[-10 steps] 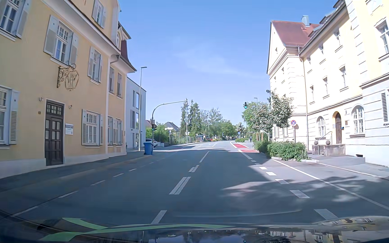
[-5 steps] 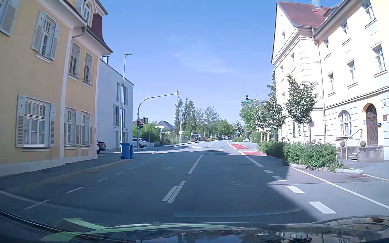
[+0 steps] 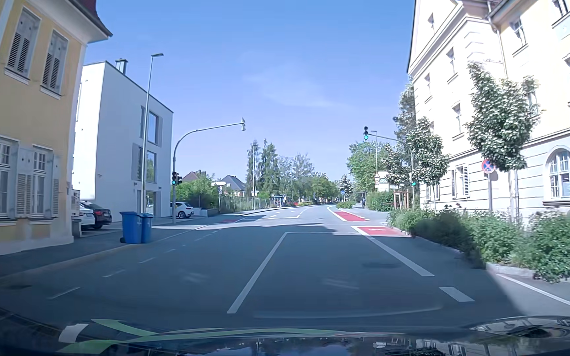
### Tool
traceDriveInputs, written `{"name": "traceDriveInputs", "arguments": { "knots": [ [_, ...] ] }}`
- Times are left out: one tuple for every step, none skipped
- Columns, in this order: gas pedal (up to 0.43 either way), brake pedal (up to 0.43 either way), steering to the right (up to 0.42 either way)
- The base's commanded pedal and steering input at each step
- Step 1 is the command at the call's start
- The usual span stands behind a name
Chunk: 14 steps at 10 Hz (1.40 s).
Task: Follow the waypoints while adhering to traffic rules and regulations
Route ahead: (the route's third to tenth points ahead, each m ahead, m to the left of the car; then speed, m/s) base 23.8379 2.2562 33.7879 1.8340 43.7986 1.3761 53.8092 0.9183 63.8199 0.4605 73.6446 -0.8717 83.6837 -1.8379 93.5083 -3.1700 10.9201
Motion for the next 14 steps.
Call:
{"name": "traceDriveInputs", "arguments": {
  "knots": [
    [0.079, 0.000, 0.007],
    [0.079, 0.000, 0.005],
    [0.079, 0.000, 0.003],
    [0.067, 0.000, 0.002],
    [0.039, 0.000, 0.001],
    [0.020, 0.000, -0.002],
    [0.008, 0.000, -0.004],
    [0.000, 0.000, -0.004],
    [0.000, 0.000, -0.004],
    [0.000, 0.000, -0.004],
    [0.000, 0.000, -0.004],
    [0.000, 0.000, -0.004],
    [0.000, 0.000, -0.004],
    [0.000, 0.000, -0.004]
  ]
}}
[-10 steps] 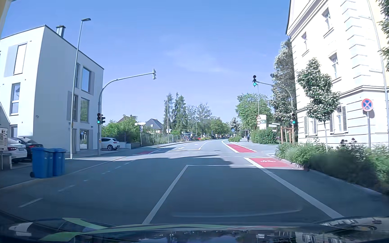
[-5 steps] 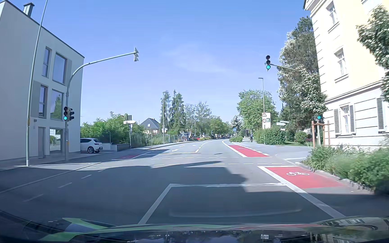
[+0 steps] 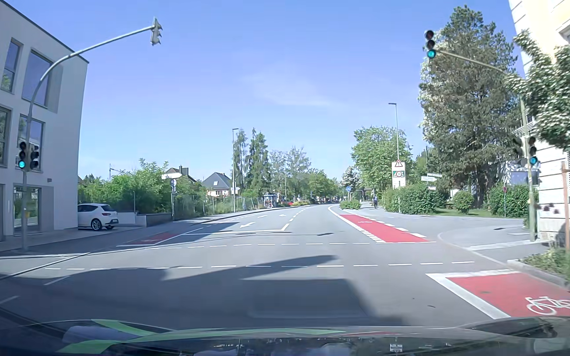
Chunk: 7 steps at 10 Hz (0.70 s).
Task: Follow the waypoints while adhering to traffic rules and regulations
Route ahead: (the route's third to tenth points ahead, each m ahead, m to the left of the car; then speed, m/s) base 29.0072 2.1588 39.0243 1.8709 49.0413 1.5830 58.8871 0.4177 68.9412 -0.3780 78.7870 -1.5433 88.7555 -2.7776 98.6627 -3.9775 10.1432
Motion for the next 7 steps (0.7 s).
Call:
{"name": "traceDriveInputs", "arguments": {
  "knots": [
    [0.000, 0.000, -0.004],
    [0.000, 0.000, -0.004],
    [0.000, 0.000, -0.004],
    [0.000, 0.000, -0.004],
    [0.000, 0.000, -0.004],
    [0.000, 0.000, -0.001],
    [0.000, 0.000, 0.000]
  ]
}}
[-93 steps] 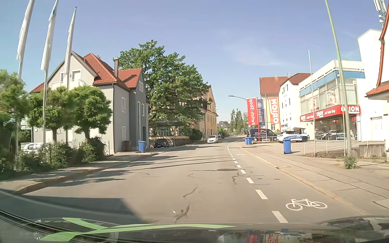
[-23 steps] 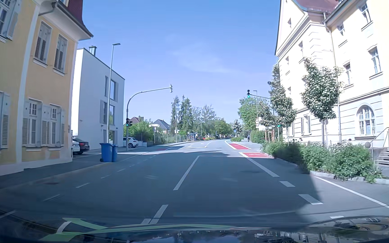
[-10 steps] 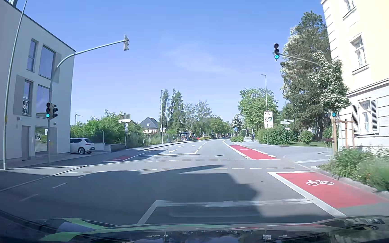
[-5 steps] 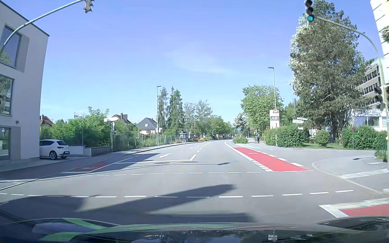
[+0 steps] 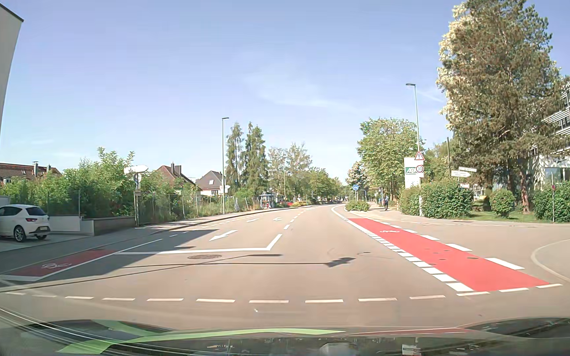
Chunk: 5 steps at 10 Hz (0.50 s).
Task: Follow the waypoints while adhering to traffic rules and regulations
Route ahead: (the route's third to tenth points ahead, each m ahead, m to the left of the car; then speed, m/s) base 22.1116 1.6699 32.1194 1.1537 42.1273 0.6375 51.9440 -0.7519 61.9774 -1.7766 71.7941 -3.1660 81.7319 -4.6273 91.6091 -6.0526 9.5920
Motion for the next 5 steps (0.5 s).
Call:
{"name": "traceDriveInputs", "arguments": {
  "knots": [
    [0.000, 0.000, 0.000],
    [0.000, 0.000, 0.000],
    [0.000, 0.000, 0.000],
    [0.000, 0.000, 0.000],
    [0.000, 0.000, 0.000]
  ]
}}
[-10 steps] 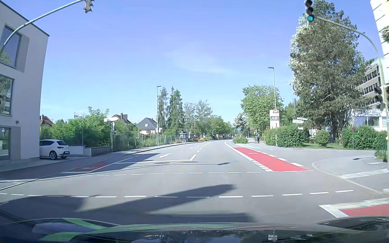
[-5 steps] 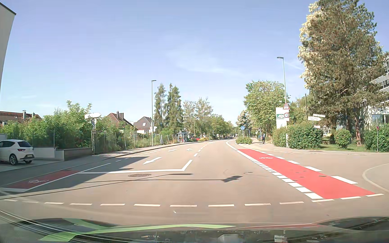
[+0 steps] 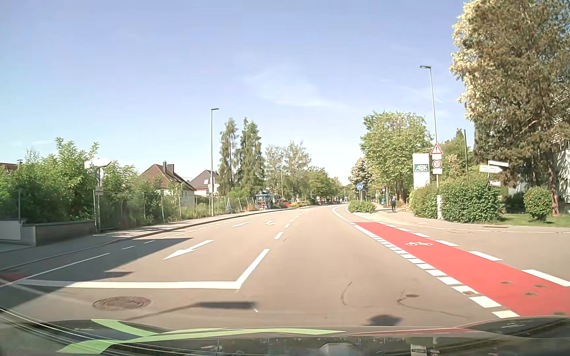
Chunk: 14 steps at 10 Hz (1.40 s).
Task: Follow the waypoints while adhering to traffic rules and regulations
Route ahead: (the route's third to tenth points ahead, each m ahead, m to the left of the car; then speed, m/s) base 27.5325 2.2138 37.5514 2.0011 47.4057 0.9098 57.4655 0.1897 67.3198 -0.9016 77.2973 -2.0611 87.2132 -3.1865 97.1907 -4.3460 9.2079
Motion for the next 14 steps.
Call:
{"name": "traceDriveInputs", "arguments": {
  "knots": [
    [0.000, 0.000, 0.000],
    [0.000, 0.000, 0.000],
    [0.000, 0.000, 0.000],
    [0.000, 0.000, 0.000],
    [0.000, 0.000, 0.000],
    [0.000, 0.000, 0.000],
    [0.000, 0.000, 0.000],
    [0.000, 0.000, 0.000],
    [0.000, 0.000, 0.000],
    [0.000, 0.000, 0.000],
    [0.000, 0.000, 0.000],
    [0.000, 0.000, 0.000],
    [0.000, 0.000, 0.000],
    [0.000, 0.000, 0.000]
  ]
}}
